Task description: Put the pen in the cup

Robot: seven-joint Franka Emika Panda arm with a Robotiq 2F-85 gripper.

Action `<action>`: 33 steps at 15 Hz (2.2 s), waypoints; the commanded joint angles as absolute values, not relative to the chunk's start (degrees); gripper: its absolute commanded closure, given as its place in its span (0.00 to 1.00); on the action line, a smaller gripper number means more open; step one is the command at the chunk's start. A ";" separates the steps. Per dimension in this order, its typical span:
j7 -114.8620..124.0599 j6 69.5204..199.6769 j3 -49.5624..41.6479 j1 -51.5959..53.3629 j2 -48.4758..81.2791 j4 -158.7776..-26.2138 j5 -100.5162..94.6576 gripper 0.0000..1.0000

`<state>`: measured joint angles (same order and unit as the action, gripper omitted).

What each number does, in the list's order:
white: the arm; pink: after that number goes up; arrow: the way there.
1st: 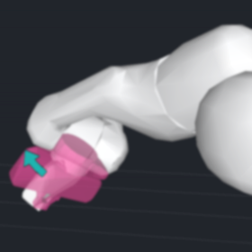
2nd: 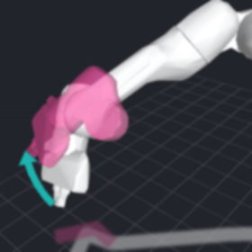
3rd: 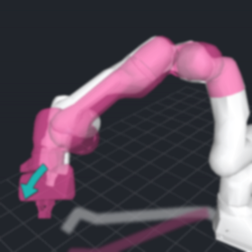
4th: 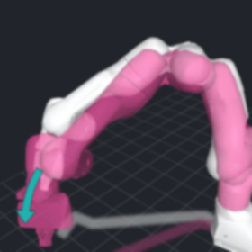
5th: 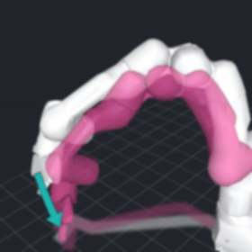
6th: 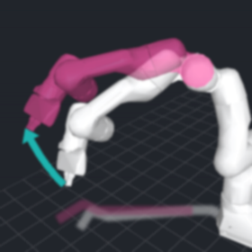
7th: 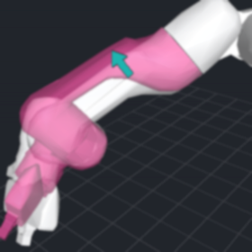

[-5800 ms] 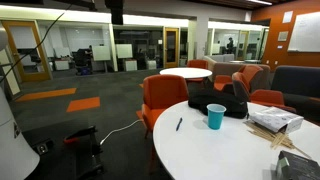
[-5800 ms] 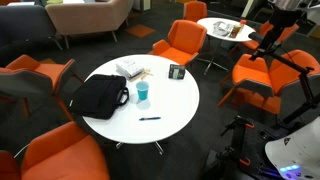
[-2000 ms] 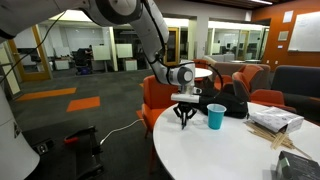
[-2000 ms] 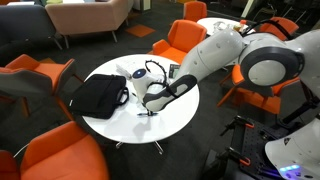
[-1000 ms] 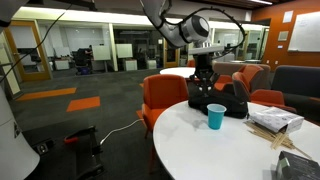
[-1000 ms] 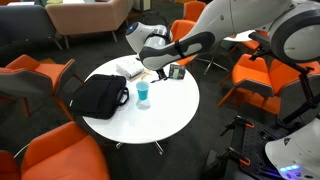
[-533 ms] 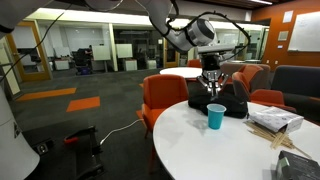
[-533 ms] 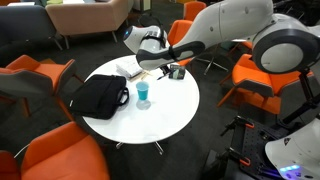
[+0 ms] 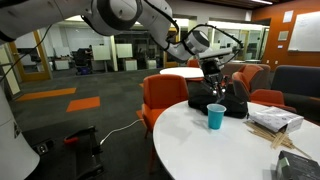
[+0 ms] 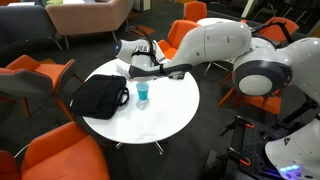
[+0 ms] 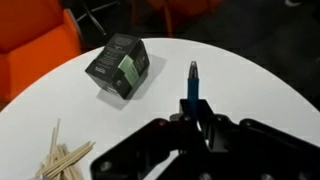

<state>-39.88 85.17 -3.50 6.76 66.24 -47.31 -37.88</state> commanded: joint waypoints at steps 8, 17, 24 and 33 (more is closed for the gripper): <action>-49.00 87.16 -6.76 9.62 77.18 -31.84 -39.48 0.99; -51.04 94.00 -6.75 10.33 80.25 -29.74 -44.06 0.99; -53.35 98.13 -6.80 10.55 81.55 -29.53 -45.07 0.99; -49.06 98.58 -4.21 8.97 83.17 -26.16 -34.80 0.12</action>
<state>-50.44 98.62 -4.51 9.70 80.41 -31.23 -41.78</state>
